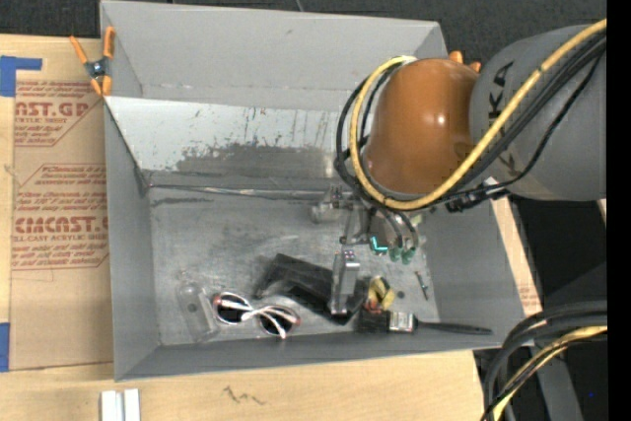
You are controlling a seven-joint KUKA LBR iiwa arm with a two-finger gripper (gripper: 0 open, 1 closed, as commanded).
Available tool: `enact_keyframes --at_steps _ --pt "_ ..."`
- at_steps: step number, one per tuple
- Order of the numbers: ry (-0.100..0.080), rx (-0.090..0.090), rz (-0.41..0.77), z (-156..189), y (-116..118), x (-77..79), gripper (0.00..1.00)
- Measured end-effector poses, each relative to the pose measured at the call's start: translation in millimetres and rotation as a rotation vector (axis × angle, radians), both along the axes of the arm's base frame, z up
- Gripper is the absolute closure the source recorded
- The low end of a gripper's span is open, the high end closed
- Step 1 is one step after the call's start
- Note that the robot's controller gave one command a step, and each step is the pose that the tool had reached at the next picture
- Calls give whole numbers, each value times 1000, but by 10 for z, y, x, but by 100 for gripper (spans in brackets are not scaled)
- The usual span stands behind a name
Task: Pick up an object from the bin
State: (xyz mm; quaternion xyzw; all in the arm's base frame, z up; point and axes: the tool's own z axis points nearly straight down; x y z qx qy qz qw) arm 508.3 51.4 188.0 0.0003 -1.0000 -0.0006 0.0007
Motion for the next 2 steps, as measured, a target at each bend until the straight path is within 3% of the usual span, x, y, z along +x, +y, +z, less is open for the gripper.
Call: enact_keyframes --at_steps 1,2 --pt "-2 0 0 7 -3 6 0" --pt "-7 1 -230 -387 -72 -93 0"
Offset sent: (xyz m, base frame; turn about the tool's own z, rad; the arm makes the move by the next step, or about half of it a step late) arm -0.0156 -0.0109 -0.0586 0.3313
